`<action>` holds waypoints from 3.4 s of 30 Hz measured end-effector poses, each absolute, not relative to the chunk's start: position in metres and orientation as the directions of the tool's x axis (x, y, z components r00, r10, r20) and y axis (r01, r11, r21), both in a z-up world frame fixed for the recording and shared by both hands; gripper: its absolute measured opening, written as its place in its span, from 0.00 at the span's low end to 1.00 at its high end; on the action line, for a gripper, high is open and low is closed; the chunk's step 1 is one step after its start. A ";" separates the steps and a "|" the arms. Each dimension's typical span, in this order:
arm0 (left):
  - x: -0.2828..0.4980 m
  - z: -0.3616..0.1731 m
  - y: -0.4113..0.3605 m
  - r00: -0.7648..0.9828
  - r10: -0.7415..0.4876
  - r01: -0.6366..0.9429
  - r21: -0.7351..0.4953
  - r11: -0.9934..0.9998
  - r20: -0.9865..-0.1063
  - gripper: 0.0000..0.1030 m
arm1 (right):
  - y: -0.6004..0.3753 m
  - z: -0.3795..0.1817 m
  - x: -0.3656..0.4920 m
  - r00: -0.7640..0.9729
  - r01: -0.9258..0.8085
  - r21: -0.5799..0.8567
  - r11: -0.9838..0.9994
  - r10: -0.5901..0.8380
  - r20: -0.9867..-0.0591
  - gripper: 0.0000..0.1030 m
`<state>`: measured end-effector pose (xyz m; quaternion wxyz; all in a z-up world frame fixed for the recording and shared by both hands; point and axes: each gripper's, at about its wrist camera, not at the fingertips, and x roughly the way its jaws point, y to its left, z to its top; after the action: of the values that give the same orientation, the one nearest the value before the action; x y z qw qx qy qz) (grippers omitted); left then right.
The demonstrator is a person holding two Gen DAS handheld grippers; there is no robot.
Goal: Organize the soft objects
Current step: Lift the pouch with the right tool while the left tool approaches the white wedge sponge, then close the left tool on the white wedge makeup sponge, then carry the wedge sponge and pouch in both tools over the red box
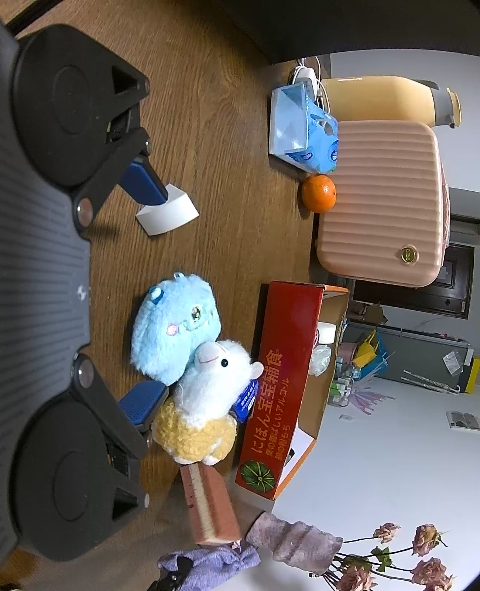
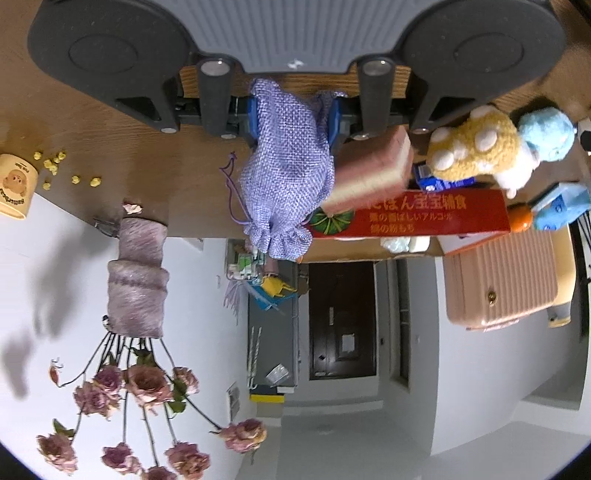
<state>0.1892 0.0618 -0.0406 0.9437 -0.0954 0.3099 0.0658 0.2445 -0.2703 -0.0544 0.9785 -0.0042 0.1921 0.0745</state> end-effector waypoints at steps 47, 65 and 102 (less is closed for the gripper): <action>0.218 -0.077 0.106 0.767 0.152 -0.171 0.029 0.985 -0.623 0.36 | -0.276 -0.056 0.239 0.924 -0.116 0.045 0.992 0.124 -0.361 0.33; 0.191 -0.052 0.097 0.852 0.196 -0.205 0.034 0.978 -0.485 0.31 | -0.274 -0.054 0.236 0.930 -0.130 0.045 0.991 0.137 -0.341 0.33; 0.188 -0.028 0.013 0.921 0.123 -0.145 -0.033 0.989 -0.369 0.31 | -0.187 -0.045 0.215 0.904 -0.345 0.053 0.937 0.347 -0.250 0.33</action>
<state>0.1880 0.0125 -0.0282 0.9797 -0.0297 0.1860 0.0683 0.2154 -0.1865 -0.0455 0.9757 0.0039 0.1286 0.1775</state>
